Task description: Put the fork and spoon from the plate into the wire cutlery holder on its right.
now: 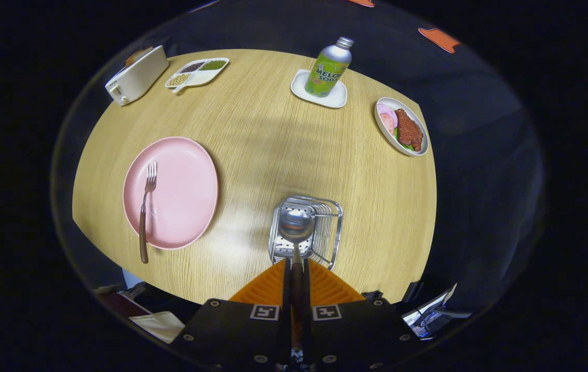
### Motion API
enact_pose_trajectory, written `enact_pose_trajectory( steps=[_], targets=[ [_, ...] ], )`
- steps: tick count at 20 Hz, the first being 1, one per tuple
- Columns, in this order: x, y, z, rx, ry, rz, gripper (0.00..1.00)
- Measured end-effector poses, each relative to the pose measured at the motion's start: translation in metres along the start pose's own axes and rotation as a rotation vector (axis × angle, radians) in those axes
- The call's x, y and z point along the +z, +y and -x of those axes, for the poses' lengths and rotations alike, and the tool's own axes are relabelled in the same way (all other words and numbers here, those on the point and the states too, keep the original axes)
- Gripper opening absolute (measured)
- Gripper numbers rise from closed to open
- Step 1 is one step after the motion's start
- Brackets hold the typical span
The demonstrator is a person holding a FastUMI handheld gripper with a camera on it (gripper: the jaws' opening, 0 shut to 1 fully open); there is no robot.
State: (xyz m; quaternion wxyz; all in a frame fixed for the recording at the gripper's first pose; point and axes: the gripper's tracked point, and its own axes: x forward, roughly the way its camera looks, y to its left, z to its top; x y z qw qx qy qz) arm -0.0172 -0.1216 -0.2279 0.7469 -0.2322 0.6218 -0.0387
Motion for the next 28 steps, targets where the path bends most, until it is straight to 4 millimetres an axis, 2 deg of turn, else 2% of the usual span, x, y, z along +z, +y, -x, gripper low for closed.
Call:
enact_pose_trajectory(
  steps=[2, 7, 11, 13, 16, 17, 20, 22, 23, 26, 28],
  targets=[
    [0.004, -0.006, 0.004, -0.014, -0.022, 0.011, 0.14],
    [0.014, -0.008, 0.018, -0.009, -0.088, -0.033, 0.36],
    [0.025, 0.0, 0.034, 0.007, -0.18, -0.075, 0.46],
    [0.039, 0.003, 0.046, 0.004, -0.26, -0.101, 0.52],
    [0.062, 0.025, 0.068, 0.049, -0.4, -0.147, 0.54],
    [0.065, 0.034, 0.074, 0.064, -0.442, -0.162, 0.58],
    [0.072, 0.058, 0.08, 0.11, -0.511, -0.189, 0.63],
    [0.078, 0.076, 0.082, 0.14, -0.552, -0.205, 0.71],
    [0.08, 0.086, 0.084, 0.16, -0.581, -0.22, 0.79],
    [0.08, 0.111, 0.083, 0.182, -0.629, -0.22, 0.95],
    [0.083, 0.127, 0.082, 0.191, -0.67, -0.211, 0.98]
  ],
)
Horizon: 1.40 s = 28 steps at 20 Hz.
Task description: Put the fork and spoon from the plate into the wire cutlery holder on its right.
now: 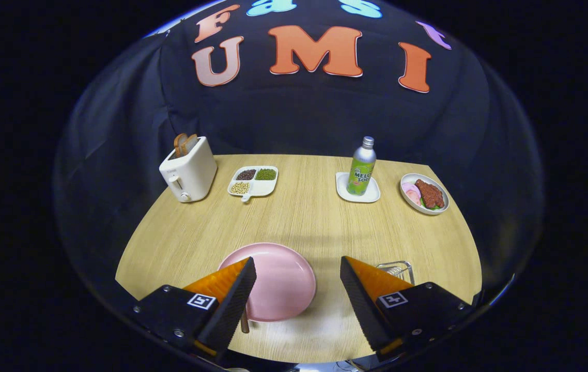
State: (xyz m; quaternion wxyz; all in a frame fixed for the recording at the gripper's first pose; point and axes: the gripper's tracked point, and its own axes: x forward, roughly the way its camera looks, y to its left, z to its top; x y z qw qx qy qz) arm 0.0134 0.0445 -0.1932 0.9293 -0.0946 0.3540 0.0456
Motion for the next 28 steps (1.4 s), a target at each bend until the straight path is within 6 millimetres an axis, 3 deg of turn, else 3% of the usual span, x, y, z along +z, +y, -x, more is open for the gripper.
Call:
enact_pose_trajectory(
  steps=[4, 10, 13, 20, 28],
  targets=[
    [-0.01, 0.029, -0.005, 0.029, -0.077, 0.001, 0.98],
    [-0.054, 0.058, -0.023, 0.057, -0.067, 0.036, 0.98],
    [-0.077, 0.062, -0.034, 0.056, -0.043, 0.058, 0.98],
    [-0.106, 0.075, -0.055, 0.073, -0.028, 0.168, 0.98],
    [-0.139, 0.088, -0.075, 0.103, 0.058, 0.205, 0.68]
  ],
)
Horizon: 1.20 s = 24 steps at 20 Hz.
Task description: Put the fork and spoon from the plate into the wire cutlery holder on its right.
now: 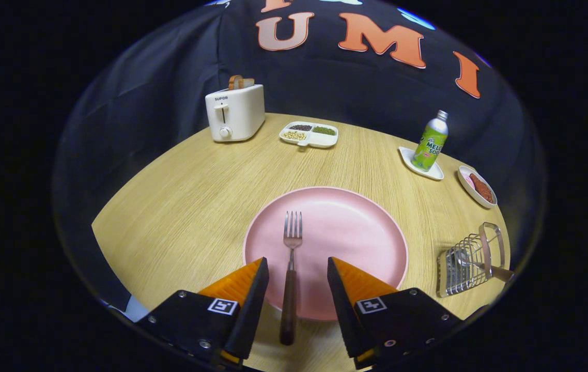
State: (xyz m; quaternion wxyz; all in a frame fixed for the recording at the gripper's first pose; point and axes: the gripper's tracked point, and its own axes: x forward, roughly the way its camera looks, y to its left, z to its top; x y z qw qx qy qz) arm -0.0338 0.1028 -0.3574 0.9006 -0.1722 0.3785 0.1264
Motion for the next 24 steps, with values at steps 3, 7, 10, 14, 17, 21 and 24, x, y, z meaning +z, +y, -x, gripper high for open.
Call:
enact_pose_trajectory(
  steps=[3, 7, 10, 14, 17, 21, 24],
  targets=[
    [-0.006, 0.001, -0.005, 0.002, 0.027, -0.012, 0.54],
    [-0.011, 0.003, -0.013, 0.01, 0.053, -0.027, 0.31],
    [-0.016, 0.006, -0.017, 0.017, 0.084, -0.039, 0.2],
    [-0.016, 0.004, -0.019, 0.008, 0.105, -0.053, 0.07],
    [-0.013, -0.001, -0.014, 0.0, 0.094, -0.049, 0.03],
    [0.0, -0.016, -0.002, 0.0, 0.071, -0.097, 0.03],
    [0.01, -0.024, 0.009, 0.004, 0.058, -0.113, 0.03]
  ],
)
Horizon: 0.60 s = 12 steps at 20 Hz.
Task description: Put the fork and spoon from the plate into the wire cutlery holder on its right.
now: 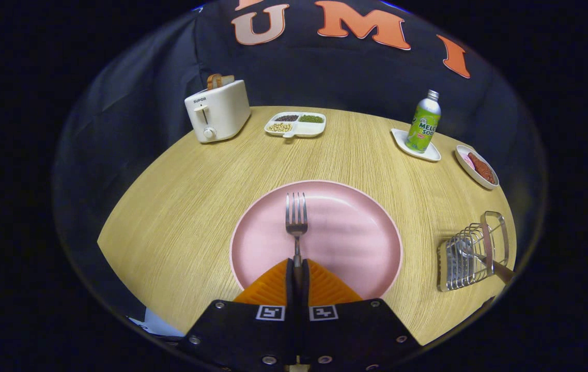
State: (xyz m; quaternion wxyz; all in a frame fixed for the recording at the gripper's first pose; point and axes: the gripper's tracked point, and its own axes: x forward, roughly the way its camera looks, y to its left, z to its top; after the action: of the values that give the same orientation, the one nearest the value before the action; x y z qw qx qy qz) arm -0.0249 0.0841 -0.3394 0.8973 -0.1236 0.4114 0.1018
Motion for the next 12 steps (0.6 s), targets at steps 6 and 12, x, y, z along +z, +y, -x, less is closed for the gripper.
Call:
enact_pose_trajectory(
  steps=[6, 12],
  targets=[
    [0.014, -0.016, 0.025, -0.004, -0.013, 0.003, 0.02],
    [0.039, -0.053, 0.066, -0.02, -0.02, -0.009, 0.02]
  ],
)
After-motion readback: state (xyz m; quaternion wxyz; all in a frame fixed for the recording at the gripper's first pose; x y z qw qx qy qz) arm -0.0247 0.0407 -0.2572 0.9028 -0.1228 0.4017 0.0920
